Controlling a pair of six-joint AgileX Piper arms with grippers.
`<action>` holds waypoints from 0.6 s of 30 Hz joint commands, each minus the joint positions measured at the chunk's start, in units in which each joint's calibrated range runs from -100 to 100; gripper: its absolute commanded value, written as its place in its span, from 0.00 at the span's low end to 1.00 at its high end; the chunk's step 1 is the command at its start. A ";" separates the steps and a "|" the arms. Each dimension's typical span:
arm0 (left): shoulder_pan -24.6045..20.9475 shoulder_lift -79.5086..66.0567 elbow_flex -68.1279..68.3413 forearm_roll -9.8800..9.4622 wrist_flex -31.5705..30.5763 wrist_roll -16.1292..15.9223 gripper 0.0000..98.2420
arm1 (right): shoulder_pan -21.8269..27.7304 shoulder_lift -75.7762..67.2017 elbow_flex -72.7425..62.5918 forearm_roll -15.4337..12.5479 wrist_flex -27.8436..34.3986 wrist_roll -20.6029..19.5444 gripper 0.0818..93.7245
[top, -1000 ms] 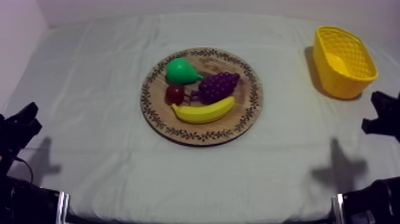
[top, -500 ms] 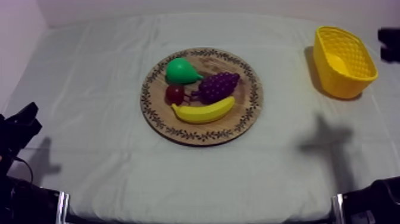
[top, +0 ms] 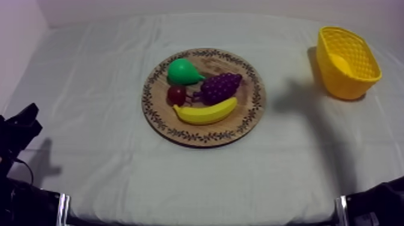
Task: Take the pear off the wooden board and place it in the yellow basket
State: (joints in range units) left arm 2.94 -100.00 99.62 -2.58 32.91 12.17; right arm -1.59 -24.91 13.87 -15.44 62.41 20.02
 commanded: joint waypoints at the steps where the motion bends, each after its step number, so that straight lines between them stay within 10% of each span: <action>1: -0.01 0.00 0.05 0.02 -0.01 0.02 0.00 | -1.66 6.47 -7.19 -0.03 1.00 0.57 0.02; 18: -0.01 0.00 0.05 0.02 -0.01 0.02 0.00 | -11.18 27.61 -18.91 -1.96 4.74 7.42 0.09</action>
State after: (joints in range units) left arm 2.94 -100.00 99.62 -2.58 32.91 12.17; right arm -11.71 1.10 -5.01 -17.67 66.90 27.00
